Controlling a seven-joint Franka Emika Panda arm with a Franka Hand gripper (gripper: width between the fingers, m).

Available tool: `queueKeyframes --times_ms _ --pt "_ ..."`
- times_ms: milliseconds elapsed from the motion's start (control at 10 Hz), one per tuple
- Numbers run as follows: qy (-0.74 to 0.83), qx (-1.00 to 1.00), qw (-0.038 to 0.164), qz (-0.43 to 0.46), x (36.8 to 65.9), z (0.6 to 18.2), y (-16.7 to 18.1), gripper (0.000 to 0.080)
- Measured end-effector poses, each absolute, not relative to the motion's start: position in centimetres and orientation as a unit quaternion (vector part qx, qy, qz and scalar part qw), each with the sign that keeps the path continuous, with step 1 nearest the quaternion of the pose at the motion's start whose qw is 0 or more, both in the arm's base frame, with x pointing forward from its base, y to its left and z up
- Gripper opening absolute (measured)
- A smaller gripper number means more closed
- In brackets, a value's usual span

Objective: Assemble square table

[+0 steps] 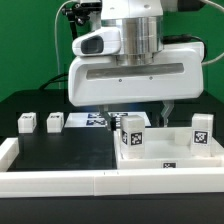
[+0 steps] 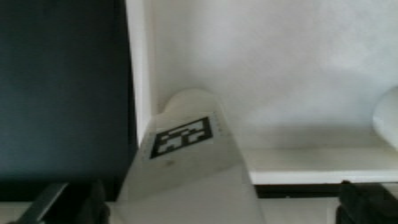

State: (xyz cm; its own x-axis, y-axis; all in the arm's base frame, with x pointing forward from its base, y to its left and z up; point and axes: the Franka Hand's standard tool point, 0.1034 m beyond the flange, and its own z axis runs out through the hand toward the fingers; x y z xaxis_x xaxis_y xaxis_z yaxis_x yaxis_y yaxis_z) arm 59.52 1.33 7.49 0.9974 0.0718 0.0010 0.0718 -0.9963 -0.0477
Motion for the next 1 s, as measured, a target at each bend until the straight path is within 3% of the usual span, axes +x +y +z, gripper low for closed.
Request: queueKeyframes --times_ms 400,600,700,1000 --pt "-0.113 -0.993 0.018 -0.003 59.61 7.49 0.73 0.0649" --pt "-0.113 -0.993 0.018 -0.003 59.61 7.48 0.70 0.0368" --pt "-0.104 -0.994 0.018 -0.003 59.62 7.49 0.70 0.0290" --pt "-0.094 -0.995 0.018 -0.003 59.62 7.48 0.66 0.0290"
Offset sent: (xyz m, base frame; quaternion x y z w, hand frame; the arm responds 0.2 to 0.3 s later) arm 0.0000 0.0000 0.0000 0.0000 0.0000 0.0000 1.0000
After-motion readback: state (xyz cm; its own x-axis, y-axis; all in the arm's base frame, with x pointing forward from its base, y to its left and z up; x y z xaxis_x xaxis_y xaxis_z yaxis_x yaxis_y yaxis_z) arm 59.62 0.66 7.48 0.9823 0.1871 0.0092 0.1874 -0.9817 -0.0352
